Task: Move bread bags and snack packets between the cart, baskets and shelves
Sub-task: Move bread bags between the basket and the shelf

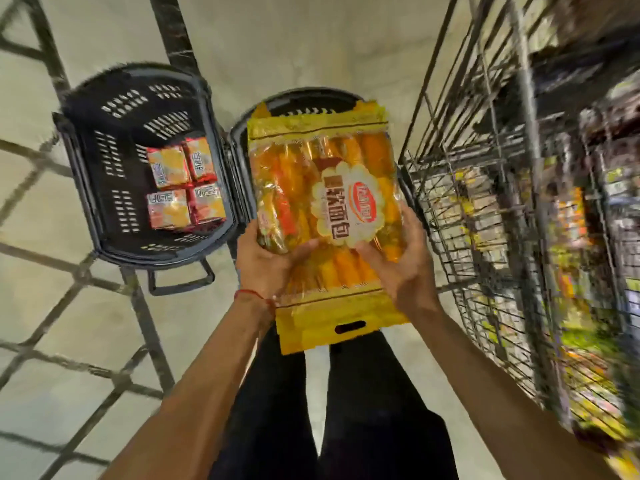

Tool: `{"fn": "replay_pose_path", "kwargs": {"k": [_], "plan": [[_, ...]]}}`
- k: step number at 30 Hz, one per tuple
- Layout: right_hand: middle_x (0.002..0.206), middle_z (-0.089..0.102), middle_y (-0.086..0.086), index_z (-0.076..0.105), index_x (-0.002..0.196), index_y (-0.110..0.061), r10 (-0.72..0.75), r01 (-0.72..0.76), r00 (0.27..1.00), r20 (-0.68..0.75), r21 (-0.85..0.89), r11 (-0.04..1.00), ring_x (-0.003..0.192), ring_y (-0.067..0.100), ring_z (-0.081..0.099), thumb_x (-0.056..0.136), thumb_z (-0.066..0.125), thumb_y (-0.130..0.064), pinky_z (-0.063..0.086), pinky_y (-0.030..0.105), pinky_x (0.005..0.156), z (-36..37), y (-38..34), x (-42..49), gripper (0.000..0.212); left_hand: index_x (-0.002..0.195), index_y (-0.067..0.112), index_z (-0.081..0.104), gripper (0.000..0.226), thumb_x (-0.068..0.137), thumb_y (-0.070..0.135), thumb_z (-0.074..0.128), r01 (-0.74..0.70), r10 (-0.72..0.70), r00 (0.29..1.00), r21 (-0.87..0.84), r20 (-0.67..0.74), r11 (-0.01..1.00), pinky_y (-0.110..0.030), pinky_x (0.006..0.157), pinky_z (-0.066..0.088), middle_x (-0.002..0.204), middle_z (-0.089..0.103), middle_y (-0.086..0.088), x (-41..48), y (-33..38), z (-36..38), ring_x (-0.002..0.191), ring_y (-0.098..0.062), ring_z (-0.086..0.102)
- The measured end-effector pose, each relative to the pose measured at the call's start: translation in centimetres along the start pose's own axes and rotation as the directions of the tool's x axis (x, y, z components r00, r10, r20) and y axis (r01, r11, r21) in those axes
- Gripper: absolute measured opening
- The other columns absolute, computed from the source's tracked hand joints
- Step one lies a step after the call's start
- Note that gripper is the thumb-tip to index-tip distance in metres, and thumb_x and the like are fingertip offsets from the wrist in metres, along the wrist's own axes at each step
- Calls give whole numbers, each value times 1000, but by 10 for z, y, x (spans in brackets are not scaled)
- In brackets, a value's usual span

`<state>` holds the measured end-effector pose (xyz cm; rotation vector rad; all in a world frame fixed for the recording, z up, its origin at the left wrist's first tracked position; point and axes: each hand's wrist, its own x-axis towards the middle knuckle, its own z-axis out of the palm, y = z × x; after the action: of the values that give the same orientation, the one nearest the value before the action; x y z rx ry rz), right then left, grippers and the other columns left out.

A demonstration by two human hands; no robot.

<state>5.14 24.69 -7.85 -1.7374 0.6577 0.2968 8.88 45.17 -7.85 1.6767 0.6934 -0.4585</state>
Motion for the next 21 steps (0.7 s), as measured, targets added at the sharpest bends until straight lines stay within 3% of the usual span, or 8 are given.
{"fn": "replay_pose_path", "kwargs": {"k": [1,3,6,9,13,15,18,21], "plan": [[143,59,1,45,145,-29,5,-5,1000,-5,42,999,123,-3,62,82,91,-22,60,26,91,-5,-2,-15,78,123,14,62,79,52,26,94,-4,3,1000,4,19,1000,-36,85,63,112,75,-2,-14,3,-4,98,-14,74],[149,57,-8,42,152,-31,14,-11,1000,-28,102,995,135,5,56,75,93,-43,55,44,107,-14,-6,-46,93,123,14,63,79,54,24,100,-10,9,998,5,55,1000,-46,87,62,113,76,-4,-40,8,-12,102,-22,75],[151,55,-11,38,156,-34,-10,14,998,-55,83,996,141,10,51,73,89,-60,47,50,114,-26,-3,-91,101,124,15,65,72,61,24,100,-57,49,992,70,115,996,-49,87,61,117,75,-8,-75,10,-25,107,-28,73],[150,53,-13,38,155,-37,-54,54,990,-131,3,999,140,6,50,78,85,-58,46,46,115,-30,1,-142,93,122,24,65,81,55,53,99,-164,142,979,151,145,975,-51,89,59,121,70,-10,-105,0,-35,112,-31,69],[152,46,-21,35,158,-35,-69,65,969,-237,-27,998,140,-1,43,84,85,-45,39,39,121,-33,12,-206,90,134,26,47,76,73,32,92,-246,206,927,94,314,965,-39,97,56,131,65,1,-157,-15,-46,118,-17,66],[150,47,-20,33,158,-40,-82,70,952,-293,-52,996,139,-2,43,85,84,-44,39,36,119,-38,16,-239,89,137,31,42,78,74,42,88,-302,248,896,94,369,949,-39,102,52,134,62,6,-182,-22,-53,120,-14,62],[131,57,-28,40,134,-64,-88,67,932,-350,-73,995,120,-13,52,86,83,-39,47,22,101,-52,20,-290,69,141,31,37,94,68,61,87,-328,254,867,106,429,939,-48,104,52,136,60,8,-221,-26,-57,123,-13,62],[122,57,-39,41,123,-72,-71,66,914,-400,-28,997,111,-23,52,90,81,-32,42,11,87,-72,30,-343,65,136,37,39,83,70,56,88,-376,269,826,128,496,918,-51,104,52,131,62,13,-264,-34,-51,119,-11,64]]}}
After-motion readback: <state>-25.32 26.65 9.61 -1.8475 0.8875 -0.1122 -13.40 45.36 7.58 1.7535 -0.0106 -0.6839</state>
